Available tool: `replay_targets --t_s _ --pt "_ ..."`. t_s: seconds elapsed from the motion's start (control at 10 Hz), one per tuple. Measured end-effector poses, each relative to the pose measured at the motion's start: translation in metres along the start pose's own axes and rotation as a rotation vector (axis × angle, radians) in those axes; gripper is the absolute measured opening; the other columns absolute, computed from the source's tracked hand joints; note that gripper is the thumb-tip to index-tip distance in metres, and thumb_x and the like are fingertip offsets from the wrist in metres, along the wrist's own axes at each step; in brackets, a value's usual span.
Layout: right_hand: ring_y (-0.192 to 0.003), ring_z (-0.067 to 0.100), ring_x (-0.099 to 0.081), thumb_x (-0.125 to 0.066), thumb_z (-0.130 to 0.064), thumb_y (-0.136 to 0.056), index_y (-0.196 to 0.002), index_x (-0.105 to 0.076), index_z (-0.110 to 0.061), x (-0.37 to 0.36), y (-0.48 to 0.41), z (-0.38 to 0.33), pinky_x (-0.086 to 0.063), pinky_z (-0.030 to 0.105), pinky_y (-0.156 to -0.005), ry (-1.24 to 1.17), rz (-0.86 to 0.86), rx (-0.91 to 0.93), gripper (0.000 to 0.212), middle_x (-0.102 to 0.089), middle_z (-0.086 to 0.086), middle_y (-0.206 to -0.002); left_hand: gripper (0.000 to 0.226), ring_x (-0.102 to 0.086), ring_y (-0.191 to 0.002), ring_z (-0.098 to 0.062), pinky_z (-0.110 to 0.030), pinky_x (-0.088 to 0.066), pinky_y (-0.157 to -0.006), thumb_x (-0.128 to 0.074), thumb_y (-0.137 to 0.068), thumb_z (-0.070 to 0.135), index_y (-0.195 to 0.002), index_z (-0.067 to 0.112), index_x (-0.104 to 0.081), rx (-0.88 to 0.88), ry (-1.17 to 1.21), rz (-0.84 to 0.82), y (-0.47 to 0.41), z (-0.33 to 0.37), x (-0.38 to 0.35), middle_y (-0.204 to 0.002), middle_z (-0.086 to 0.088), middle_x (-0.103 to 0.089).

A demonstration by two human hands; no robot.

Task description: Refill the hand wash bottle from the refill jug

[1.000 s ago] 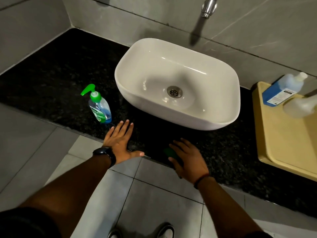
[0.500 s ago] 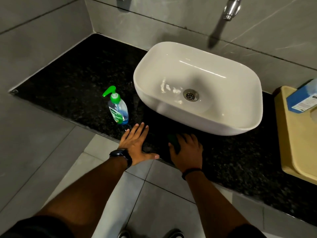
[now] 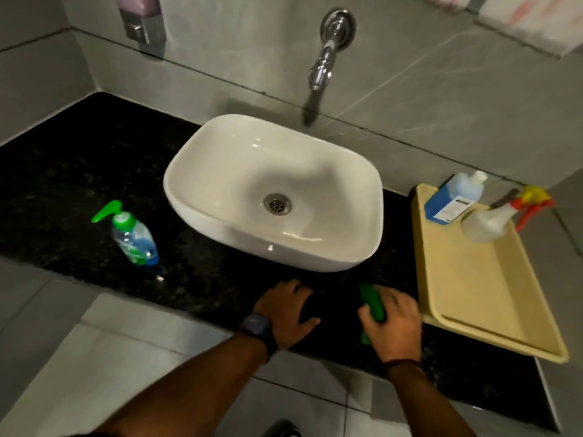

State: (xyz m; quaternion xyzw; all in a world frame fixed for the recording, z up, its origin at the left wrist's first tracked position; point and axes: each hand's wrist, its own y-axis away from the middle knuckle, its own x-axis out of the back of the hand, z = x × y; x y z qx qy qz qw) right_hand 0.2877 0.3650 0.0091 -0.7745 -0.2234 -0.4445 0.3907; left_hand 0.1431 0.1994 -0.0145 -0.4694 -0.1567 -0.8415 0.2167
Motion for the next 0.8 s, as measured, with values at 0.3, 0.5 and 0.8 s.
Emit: replay_targets --t_s 0.3,0.5,0.8 --pt "-0.095 0.042 -0.057 -0.071 -0.019 -0.071 -0.104 -0.067 -0.004 0.031 -0.122 0.159 -0.045 0.044 -0.083 0.035 -0.024 -0.241 0.037 -0.068 0.021 -0.098 0.041 -0.052 -0.106 -0.03 -0.037 -0.041 -0.092 -0.052 -0.088 0.041 -0.116 0.011 -0.058 -0.243 0.123 -0.014 -0.159 0.137 -0.036 -0.115 -0.013 -0.057" --pt "-0.101 0.034 -0.054 -0.06 -0.035 -0.079 -0.116 -0.063 -0.028 0.004 -0.131 0.21 -0.047 0.039 -0.079 0.101 -0.346 -0.154 0.038 -0.066 0.007 -0.107 0.057 -0.033 -0.133 -0.03 -0.037 -0.026 -0.11 -0.046 -0.089 0.044 -0.134 0.01 -0.043 -0.271 0.046 0.062 -0.233 0.172 -0.065 -0.144 -0.014 -0.039" --pt "-0.133 0.033 -0.033 -0.058 -0.039 -0.077 -0.135 -0.043 -0.014 -0.019 -0.123 0.221 -0.034 0.05 -0.102 0.179 -0.461 -0.207 0.064 -0.044 0.013 -0.141 0.067 0.008 -0.144 -0.02 -0.031 0.017 -0.109 -0.027 -0.094 0.052 -0.147 0.013 -0.015 -0.373 -0.087 -0.07 -0.26 0.18 -0.098 -0.158 -0.008 -0.005"
